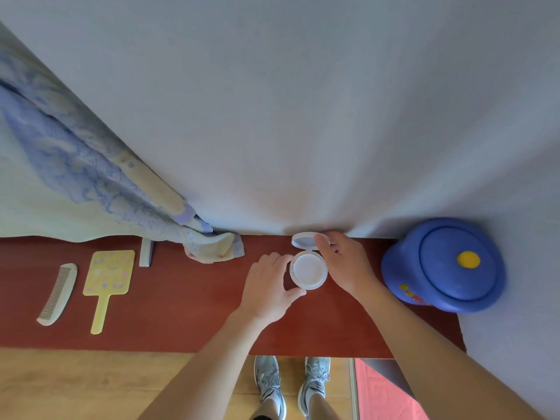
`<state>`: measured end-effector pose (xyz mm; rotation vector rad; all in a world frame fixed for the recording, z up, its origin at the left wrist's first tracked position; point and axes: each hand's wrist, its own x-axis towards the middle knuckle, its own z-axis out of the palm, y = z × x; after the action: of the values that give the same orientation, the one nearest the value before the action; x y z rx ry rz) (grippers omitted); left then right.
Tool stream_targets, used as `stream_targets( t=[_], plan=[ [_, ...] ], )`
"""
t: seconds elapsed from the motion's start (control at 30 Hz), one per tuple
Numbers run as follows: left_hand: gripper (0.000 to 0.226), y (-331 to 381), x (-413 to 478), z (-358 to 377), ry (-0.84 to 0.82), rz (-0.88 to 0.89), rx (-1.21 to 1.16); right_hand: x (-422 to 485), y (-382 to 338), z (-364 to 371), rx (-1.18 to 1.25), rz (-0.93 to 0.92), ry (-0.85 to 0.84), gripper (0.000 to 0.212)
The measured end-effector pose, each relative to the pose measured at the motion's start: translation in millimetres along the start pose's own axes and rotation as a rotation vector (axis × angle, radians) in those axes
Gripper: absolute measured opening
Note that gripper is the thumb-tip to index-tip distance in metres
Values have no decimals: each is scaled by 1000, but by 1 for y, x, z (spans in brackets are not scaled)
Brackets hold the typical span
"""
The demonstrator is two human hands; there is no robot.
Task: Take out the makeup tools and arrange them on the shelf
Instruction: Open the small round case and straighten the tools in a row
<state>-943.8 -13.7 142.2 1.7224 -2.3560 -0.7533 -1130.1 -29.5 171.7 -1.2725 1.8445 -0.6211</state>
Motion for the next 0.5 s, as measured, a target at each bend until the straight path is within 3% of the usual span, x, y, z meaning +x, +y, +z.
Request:
stream_targets(
  t=[0.33,0.5],
  plan=[
    [65,-1,0,-1,-18,-4,11,-6,-4,-5,23,12,20,28],
    [82,-1,-1,-8,-107,-26,-37,-12,-6,-12,26,10,54,25]
  ],
)
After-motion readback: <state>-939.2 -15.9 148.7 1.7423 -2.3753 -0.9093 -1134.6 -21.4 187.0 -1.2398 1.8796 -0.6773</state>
